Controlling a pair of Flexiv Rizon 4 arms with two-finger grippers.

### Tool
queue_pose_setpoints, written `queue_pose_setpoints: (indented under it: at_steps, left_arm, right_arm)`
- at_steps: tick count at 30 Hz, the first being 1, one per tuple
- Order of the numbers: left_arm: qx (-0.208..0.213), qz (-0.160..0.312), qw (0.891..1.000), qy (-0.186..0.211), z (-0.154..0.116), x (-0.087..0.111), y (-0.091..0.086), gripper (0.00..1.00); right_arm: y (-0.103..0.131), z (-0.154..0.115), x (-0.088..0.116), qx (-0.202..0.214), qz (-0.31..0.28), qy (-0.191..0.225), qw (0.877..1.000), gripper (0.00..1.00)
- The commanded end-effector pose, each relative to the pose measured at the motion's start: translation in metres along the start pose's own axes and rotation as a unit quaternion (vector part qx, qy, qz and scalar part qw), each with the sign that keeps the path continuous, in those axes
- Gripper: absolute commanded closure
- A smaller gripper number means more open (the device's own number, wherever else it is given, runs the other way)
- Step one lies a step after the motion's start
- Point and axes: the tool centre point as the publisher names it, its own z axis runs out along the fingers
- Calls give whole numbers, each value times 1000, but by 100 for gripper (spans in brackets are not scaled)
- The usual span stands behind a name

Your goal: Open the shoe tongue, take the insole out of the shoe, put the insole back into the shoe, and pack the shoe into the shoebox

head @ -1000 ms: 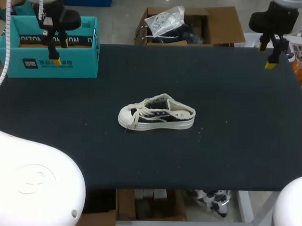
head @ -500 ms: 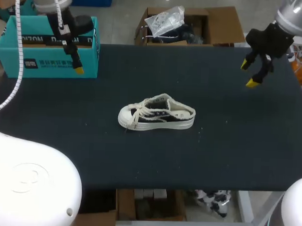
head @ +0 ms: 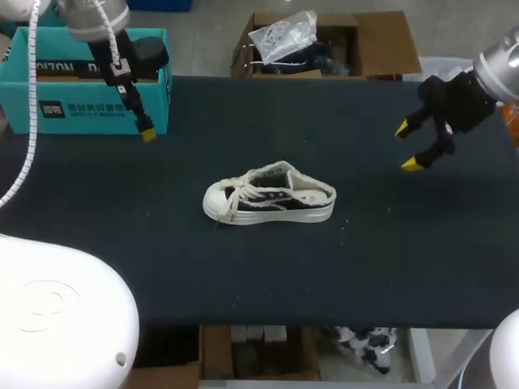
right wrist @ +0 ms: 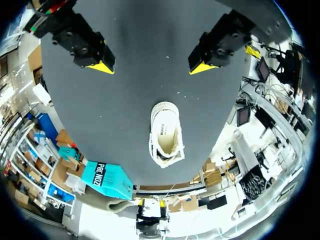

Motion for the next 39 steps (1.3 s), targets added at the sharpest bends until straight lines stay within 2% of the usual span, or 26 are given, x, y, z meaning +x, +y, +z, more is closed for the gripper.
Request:
queue_pose_setpoints:
  at_steps: [1,2,6,8,11,13,16,20,24,39]
  left_arm:
    - [1,-1,1000,-3,0,2,1,0]
    - [1,-1,1000,-3,0,2,1,0]
    - [-6,-86,996,8,15,13,-22,0]
    - [-6,-144,989,33,21,16,-32,0]
    - [-24,-226,973,29,30,25,-44,0]
    - [-26,-253,966,34,32,33,-50,0]
    - [-33,-292,956,18,36,45,-60,0]
    - [-39,-305,952,1,39,62,-75,0]
    - [-42,-304,952,2,44,76,-89,0]
    - [-43,-287,957,14,61,100,-125,0]
  right_arm:
    - [0,0,3,0,-1,-9,1000,0]
    - [0,0,3,0,-1,-9,1000,0]
    - [1,21,4,-2,16,1,1000,0]
    - [2,36,8,-17,21,2,1000,0]
    - [3,56,15,-44,26,-2,999,0]
    - [5,68,19,-54,29,-11,998,0]
    - [5,80,23,-80,35,-22,996,0]
    - [8,94,28,-107,50,-27,993,0]
    - [12,113,29,-130,63,-27,989,0]
    - [27,161,22,-192,64,-25,979,0]
